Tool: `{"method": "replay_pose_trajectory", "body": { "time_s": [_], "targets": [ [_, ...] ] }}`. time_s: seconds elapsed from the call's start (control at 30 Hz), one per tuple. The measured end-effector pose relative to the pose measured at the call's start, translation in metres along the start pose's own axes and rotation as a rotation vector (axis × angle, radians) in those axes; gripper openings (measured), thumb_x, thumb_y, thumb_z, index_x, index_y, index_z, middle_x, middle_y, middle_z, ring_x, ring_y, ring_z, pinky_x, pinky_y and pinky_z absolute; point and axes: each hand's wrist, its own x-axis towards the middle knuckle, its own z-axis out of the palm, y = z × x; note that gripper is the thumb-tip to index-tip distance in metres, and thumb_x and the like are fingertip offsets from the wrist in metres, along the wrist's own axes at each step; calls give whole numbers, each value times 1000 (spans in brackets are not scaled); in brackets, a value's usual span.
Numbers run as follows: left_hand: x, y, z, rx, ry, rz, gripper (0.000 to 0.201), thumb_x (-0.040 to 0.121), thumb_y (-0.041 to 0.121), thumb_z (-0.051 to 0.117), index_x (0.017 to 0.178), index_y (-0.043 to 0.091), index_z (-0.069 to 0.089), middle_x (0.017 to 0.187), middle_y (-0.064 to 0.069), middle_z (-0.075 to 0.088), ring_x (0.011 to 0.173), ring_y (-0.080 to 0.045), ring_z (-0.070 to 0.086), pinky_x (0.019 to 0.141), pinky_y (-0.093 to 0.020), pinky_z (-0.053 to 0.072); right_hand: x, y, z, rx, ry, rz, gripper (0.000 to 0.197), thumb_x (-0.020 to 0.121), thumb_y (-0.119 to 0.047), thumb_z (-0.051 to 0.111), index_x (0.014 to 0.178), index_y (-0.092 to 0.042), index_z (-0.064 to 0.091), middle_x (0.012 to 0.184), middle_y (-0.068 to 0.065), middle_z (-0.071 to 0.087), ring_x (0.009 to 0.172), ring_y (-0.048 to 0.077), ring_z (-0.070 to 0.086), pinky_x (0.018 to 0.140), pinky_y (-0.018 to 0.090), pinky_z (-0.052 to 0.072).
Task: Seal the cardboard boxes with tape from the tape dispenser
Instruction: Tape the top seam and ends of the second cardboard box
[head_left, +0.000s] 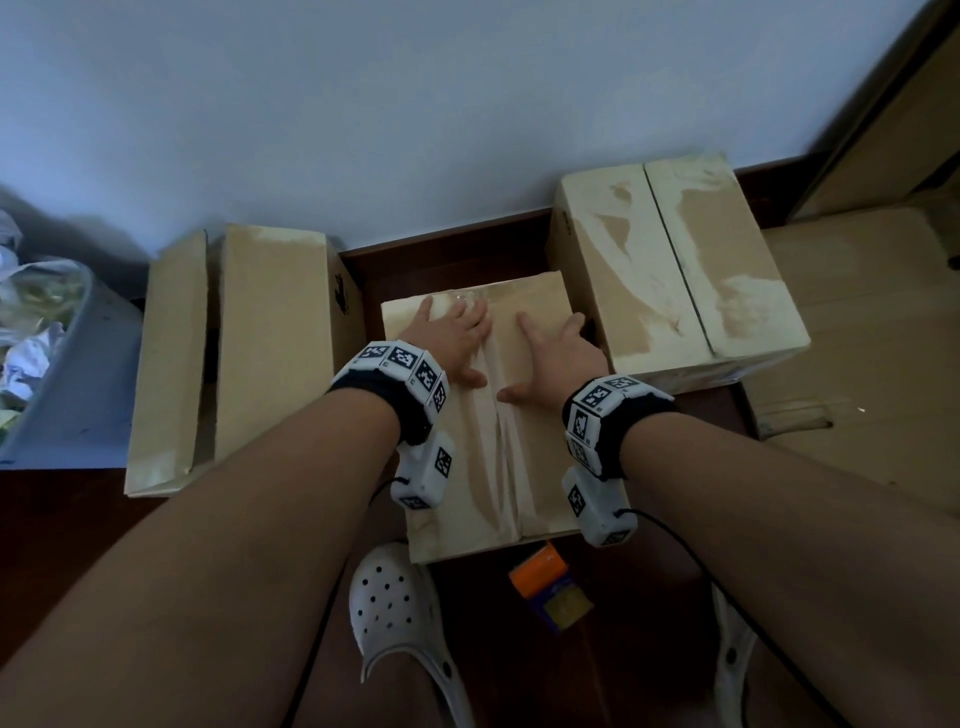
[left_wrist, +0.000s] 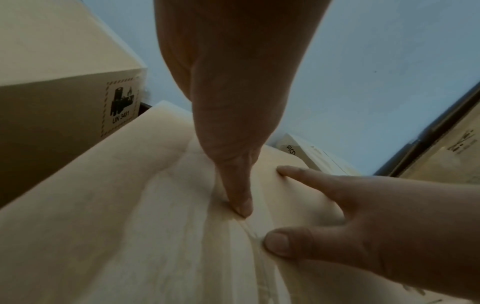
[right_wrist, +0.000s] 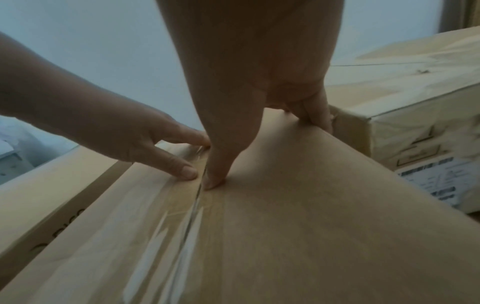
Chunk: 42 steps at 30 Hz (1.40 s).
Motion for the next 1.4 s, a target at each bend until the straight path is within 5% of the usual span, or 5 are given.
{"method": "replay_pose_trajectory", "body": {
  "time_s": [0.57,0.73,0.93,1.1,1.4],
  "targets": [
    [-54,48,44,-138,149,75,62,99,7,29,153,14,1,162,-5,-2,149,-19,2,120,-36,12,-5,11,-2,147,-87,-15,99,74,-56,72,147,-46,6,155,17,-3,123,43,44,94,47,45],
    [-53,50,41,-141,87,50,68,95,-1,28,153,16,-3,161,-4,-7,148,-18,-3,121,-38,8,-33,36,6,301,-130,77,115,82,-46,69,151,-17,-18,139,21,44,114,34,57,92,39,48],
    [-67,60,33,-134,121,5,63,98,6,26,154,14,-2,161,-4,-6,149,-20,-2,121,-41,7,-72,47,27,374,-230,231,78,96,-43,51,151,-6,9,140,21,45,123,37,49,96,42,44],
    [-95,84,51,-214,68,4,58,102,14,25,153,12,-3,161,-7,-9,148,-22,-6,119,-38,6,-78,54,32,426,-232,204,74,93,-45,55,147,-10,19,129,21,53,113,37,56,83,37,45],
    [-116,109,64,-127,-53,9,73,94,1,34,153,13,-8,160,-7,-15,148,-22,-12,120,-42,5,-85,53,32,470,-213,207,71,94,-41,56,146,-9,20,132,21,52,117,37,55,91,38,45]
  ]
}}
